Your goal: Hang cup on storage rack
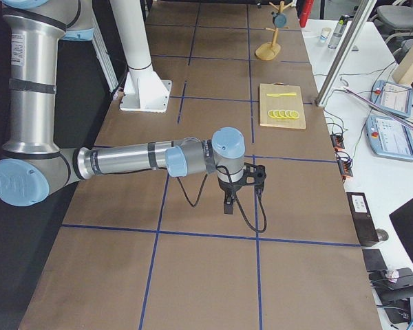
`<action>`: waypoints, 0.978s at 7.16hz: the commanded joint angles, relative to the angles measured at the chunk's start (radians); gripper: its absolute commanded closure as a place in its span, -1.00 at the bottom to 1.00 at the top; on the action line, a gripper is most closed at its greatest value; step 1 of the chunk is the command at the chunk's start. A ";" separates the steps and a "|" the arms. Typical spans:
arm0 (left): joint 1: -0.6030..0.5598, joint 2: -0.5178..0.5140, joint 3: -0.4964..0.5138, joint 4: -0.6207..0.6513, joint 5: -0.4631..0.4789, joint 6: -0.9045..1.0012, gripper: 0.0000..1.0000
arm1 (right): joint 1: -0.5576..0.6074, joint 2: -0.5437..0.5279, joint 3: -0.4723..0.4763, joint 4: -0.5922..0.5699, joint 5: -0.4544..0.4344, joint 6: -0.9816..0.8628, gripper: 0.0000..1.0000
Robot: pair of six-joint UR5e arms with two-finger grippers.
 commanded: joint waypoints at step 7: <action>-0.070 0.119 -0.401 0.792 -0.056 0.379 -1.00 | 0.005 -0.006 -0.058 -0.061 0.008 -0.203 -1.00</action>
